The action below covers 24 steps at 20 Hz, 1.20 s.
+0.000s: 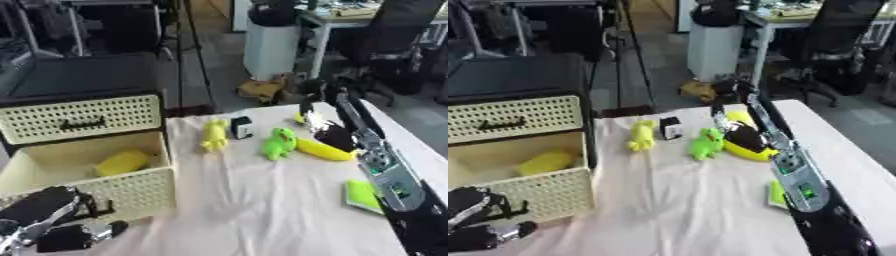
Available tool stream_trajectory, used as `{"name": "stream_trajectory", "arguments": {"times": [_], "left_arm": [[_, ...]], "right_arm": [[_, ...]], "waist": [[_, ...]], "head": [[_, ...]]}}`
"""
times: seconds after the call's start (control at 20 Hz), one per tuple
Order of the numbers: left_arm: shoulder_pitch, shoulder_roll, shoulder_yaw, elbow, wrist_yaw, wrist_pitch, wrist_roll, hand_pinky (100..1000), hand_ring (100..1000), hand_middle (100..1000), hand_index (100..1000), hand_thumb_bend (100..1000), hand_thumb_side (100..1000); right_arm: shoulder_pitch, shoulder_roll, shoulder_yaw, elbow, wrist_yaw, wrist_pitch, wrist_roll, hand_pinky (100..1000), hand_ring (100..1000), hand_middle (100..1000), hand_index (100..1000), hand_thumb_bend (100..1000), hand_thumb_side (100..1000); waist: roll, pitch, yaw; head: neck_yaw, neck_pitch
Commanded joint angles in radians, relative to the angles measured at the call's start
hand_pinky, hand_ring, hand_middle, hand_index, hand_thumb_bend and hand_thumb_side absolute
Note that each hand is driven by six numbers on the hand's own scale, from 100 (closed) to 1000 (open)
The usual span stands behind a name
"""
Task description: Pick up objects from table and place into drawer.
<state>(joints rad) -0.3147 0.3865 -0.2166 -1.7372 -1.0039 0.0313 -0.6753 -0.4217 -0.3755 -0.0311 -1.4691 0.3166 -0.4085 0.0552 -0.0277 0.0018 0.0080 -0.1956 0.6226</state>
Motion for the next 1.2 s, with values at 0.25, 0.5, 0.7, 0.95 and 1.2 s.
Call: {"name": "stream_trajectory", "arguments": {"times": [0.25, 0.5, 0.7, 0.95, 1.2], "left_arm": [[0.037, 0.069, 0.028, -0.07, -0.011, 0.049, 0.183, 100, 100, 100, 864, 608, 1000], [0.05, 0.079, 0.058, -0.138, 0.058, 0.075, 0.317, 100, 100, 100, 738, 601, 1000], [0.062, 0.09, 0.105, -0.189, 0.305, 0.085, 0.413, 100, 100, 100, 703, 589, 1000], [0.06, 0.096, 0.159, -0.198, 0.476, 0.073, 0.453, 100, 100, 100, 694, 576, 1000], [0.072, 0.071, 0.176, -0.195, 0.573, 0.039, 0.433, 100, 100, 100, 696, 556, 1000]], "right_arm": [[-0.013, -0.032, -0.011, -0.01, 0.004, 0.001, -0.006, 711, 776, 754, 803, 100, 528], [-0.019, -0.038, -0.016, -0.003, 0.007, 0.002, -0.008, 711, 775, 754, 805, 100, 522], [-0.046, -0.072, -0.02, 0.045, 0.022, 0.01, -0.005, 713, 778, 756, 813, 100, 515], [-0.147, -0.135, -0.005, 0.217, 0.078, 0.01, 0.074, 726, 805, 800, 863, 100, 490], [-0.298, -0.161, -0.006, 0.505, 0.196, -0.02, 0.21, 743, 875, 864, 907, 147, 506]], "waist": [[-0.004, -0.002, -0.001], [-0.007, 0.0, 0.001], [-0.011, -0.001, 0.01], [-0.013, -0.004, 0.024], [-0.005, -0.005, 0.052]], "head": [[-0.007, 0.001], [-0.01, 0.001], [-0.014, 0.005], [-0.023, 0.005], [-0.029, -0.003]]}}
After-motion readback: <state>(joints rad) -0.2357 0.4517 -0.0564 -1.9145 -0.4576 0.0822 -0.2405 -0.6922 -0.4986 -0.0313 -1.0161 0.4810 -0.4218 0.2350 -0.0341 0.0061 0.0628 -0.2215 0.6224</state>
